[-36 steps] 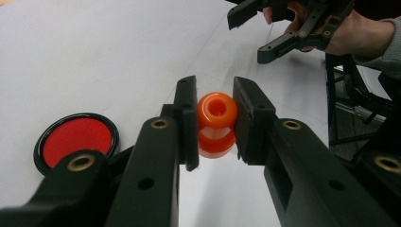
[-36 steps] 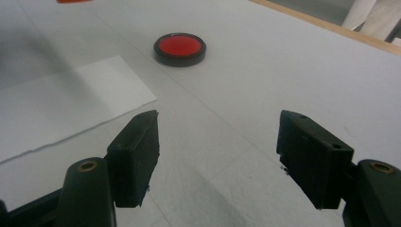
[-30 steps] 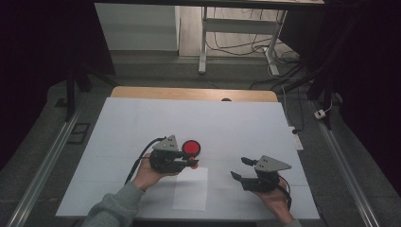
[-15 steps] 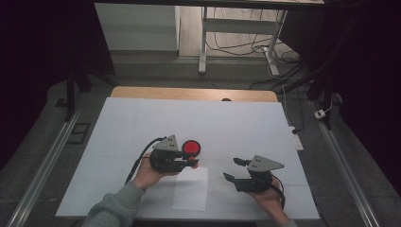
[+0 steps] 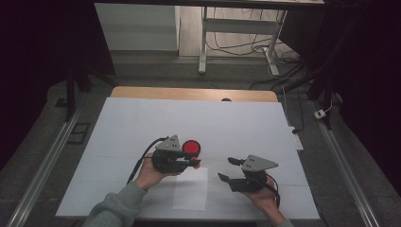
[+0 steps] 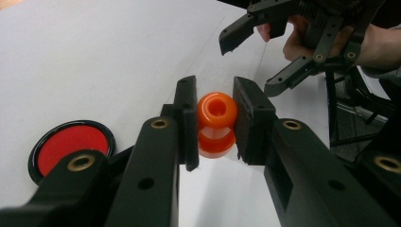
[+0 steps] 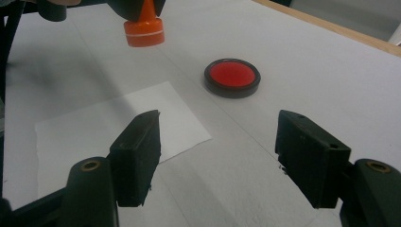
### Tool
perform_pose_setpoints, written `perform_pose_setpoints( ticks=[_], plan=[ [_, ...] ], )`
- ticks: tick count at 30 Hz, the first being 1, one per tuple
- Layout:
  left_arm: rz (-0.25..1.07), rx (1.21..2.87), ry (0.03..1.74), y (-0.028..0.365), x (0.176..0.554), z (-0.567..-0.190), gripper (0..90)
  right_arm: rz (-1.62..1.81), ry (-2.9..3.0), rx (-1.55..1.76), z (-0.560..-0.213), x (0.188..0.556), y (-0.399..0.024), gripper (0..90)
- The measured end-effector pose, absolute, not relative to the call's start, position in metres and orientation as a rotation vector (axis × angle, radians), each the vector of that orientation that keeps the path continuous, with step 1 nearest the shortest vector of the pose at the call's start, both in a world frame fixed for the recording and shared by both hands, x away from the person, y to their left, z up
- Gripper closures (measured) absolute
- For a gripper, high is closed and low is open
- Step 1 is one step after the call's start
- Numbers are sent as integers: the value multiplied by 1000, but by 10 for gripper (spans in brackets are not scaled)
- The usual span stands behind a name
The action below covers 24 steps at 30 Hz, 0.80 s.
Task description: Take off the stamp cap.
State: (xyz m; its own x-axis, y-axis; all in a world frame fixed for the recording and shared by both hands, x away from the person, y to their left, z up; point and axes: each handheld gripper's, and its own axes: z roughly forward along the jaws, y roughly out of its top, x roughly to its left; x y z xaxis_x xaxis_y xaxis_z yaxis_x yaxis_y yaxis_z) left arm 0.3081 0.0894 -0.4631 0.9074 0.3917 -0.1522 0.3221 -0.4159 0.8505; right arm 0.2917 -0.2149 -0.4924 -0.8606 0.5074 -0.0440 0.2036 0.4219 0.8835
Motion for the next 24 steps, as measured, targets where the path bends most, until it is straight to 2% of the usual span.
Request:
perform_pose_setpoints(
  ticks=[24],
  plan=[
    [76, 2035, 516, 88, 308, -463, 721, 1429, 2431, 550, -493, 292, -185, 311]
  ],
)
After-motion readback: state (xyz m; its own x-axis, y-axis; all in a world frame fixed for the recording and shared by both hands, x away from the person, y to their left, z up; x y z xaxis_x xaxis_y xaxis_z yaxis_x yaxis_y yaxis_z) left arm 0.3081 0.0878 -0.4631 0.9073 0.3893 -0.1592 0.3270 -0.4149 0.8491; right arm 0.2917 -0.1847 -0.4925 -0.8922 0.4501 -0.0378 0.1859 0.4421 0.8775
